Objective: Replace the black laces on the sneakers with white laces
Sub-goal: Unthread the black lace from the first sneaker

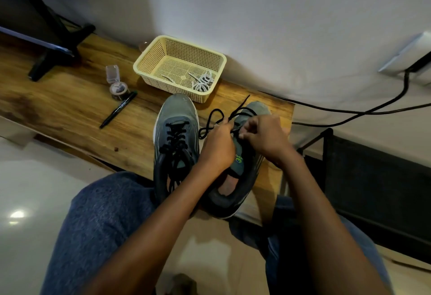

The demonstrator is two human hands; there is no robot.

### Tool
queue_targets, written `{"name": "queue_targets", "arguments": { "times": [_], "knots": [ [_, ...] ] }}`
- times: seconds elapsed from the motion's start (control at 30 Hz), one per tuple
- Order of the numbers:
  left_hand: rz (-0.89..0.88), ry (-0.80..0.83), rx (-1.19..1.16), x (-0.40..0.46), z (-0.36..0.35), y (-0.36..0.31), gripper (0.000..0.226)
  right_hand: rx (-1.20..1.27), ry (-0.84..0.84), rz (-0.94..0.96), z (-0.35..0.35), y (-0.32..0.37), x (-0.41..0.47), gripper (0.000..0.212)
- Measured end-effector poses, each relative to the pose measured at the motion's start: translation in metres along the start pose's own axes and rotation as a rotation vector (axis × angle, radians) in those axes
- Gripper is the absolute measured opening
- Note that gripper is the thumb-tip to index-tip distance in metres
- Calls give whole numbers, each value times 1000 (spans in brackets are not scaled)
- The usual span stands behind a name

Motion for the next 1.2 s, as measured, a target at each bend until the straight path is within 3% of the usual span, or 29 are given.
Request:
{"name": "queue_targets", "arguments": {
  "times": [0.1,0.17,0.23,0.37,0.57,0.73,0.8,0.93,1.0,1.1,1.2],
  "knots": [
    [19,-14,-15,0,2,1,50,238,405,15,16,6,-10,6],
    [8,-10,-9,0,2,0,51,278,487,3,26,5,-15,7],
    [-6,-12,2,0,1,-1,53,259,425,-14,29,0,-12,8],
    [1,1,18,1,-1,-1,51,-10,61,-23,19,-21,6,17],
    [-22,23,25,1,-2,-2,48,-241,-130,-14,2,1,-2,24],
    [-24,10,6,-1,-2,-3,47,-352,-229,-28,-10,-4,4,10],
    [-1,-6,-5,0,-2,0,48,-157,-129,3,-9,-5,6,10],
    [67,-29,-46,0,0,3,52,139,516,97,5,11,-11,8],
    [58,-29,-54,0,1,3,52,185,634,85,11,12,-17,7],
    [45,-15,-48,0,0,1,53,148,536,73,12,7,-12,6],
    [28,-8,-31,0,0,-1,50,-37,228,88,12,1,-1,26]
  ]
}}
Point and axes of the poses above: each hand's wrist, its own x-axis towards the middle knuckle, its own z-axis out of the back of the hand, y = z × x, the point moved 4 cm from there along x, towards the middle knuckle, and after that the axes turned 11 degrees about -y, right-handed, at the moved point
